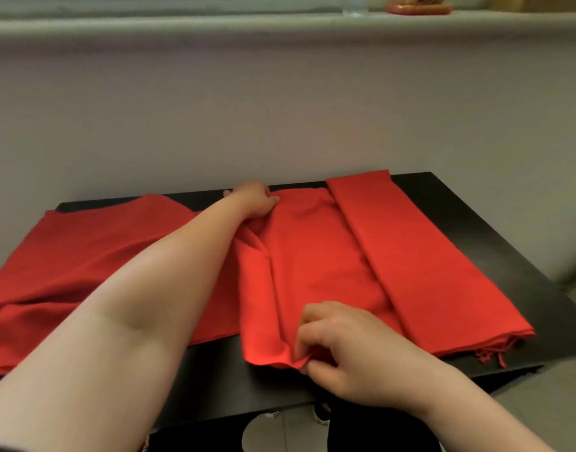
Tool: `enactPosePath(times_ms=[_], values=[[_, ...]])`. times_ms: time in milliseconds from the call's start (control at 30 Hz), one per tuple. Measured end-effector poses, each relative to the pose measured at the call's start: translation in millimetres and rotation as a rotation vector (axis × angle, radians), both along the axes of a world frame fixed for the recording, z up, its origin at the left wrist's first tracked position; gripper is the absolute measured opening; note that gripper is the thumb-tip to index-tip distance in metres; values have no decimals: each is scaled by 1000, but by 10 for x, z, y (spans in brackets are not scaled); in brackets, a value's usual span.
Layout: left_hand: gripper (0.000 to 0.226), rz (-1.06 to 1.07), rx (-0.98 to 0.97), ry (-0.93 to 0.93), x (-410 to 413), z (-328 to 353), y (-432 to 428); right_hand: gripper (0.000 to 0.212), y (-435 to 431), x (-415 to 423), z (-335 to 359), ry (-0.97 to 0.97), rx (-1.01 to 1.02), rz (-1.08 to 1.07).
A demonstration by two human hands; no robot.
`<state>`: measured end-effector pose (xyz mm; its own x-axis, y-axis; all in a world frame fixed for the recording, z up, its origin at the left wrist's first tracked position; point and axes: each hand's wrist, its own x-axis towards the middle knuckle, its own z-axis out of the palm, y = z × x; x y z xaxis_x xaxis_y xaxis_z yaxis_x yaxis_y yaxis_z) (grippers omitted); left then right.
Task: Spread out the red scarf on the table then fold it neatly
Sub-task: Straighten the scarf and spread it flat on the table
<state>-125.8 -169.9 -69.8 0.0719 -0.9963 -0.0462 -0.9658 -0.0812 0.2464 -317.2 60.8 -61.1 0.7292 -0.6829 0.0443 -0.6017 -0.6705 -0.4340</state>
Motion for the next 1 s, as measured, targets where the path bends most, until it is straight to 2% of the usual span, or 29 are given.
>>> enactPosePath(times_ms=[133, 267, 333, 433, 533, 667, 800, 1000], values=[[39, 109, -49, -54, 1, -1, -98, 14, -29, -20, 23, 52, 25, 17], [59, 7, -39, 44, -140, -14, -204, 34, -116, -98, 53, -3, 21, -92], [48, -56, -21, 48, -221, -11, -242, 37, -147, -100, 11, 21, -33, -161], [25, -75, -37, 16, -282, -29, -306, 33, -229, -144, -57, -60, -191, -376], [33, 2, -66, -28, -323, -55, -364, 46, -453, -338, -112, -17, -289, -663], [53, -9, -35, 16, -466, -82, -417, 54, -724, -691, -195, 206, -54, -857], [36, -36, -69, -25, -560, -107, -491, 61, -721, -835, -317, 341, 43, -858], [28, -116, -237, 4, -946, -103, -446, 61, -762, -1204, -317, 364, 53, -959]])
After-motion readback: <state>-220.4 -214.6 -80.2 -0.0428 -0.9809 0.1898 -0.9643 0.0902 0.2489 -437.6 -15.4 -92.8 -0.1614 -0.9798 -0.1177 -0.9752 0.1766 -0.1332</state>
